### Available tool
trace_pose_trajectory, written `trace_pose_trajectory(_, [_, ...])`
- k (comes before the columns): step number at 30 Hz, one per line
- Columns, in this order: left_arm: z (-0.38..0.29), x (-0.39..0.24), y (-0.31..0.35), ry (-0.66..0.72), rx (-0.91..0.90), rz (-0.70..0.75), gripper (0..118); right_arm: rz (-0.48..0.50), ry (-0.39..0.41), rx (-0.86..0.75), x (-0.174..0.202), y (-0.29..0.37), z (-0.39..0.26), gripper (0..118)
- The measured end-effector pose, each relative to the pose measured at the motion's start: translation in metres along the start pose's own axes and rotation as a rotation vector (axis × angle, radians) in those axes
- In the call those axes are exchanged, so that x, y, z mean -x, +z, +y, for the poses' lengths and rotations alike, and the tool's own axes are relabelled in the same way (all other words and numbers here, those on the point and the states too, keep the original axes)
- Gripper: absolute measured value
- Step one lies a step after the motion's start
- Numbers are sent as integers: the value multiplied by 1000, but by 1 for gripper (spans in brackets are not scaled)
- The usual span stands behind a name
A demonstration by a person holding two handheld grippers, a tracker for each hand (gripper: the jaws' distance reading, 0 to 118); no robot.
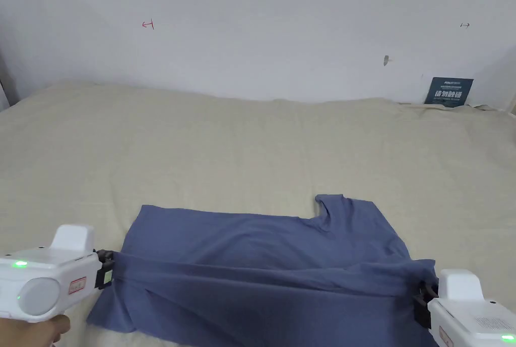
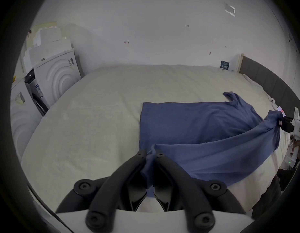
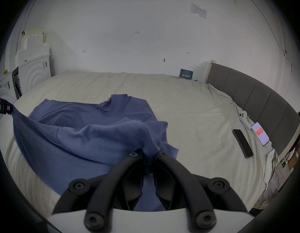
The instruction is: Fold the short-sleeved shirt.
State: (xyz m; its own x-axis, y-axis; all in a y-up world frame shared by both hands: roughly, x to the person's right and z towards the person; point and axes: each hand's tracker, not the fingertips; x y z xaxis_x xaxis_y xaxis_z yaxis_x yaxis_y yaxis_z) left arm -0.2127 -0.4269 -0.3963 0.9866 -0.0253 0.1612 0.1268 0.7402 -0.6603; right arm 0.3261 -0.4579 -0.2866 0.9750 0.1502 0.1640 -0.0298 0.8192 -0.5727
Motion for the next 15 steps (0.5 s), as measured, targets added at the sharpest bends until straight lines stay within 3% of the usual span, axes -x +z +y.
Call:
trace_pose_trajectory(8, [2,-19,-40,-4,150,8,2,-9,31,97,9,-44,-2,10])
trace_pose_trajectory(15, [0,-26,-39,27,147,5,10,-4,38,133,9,-57,-8,12])
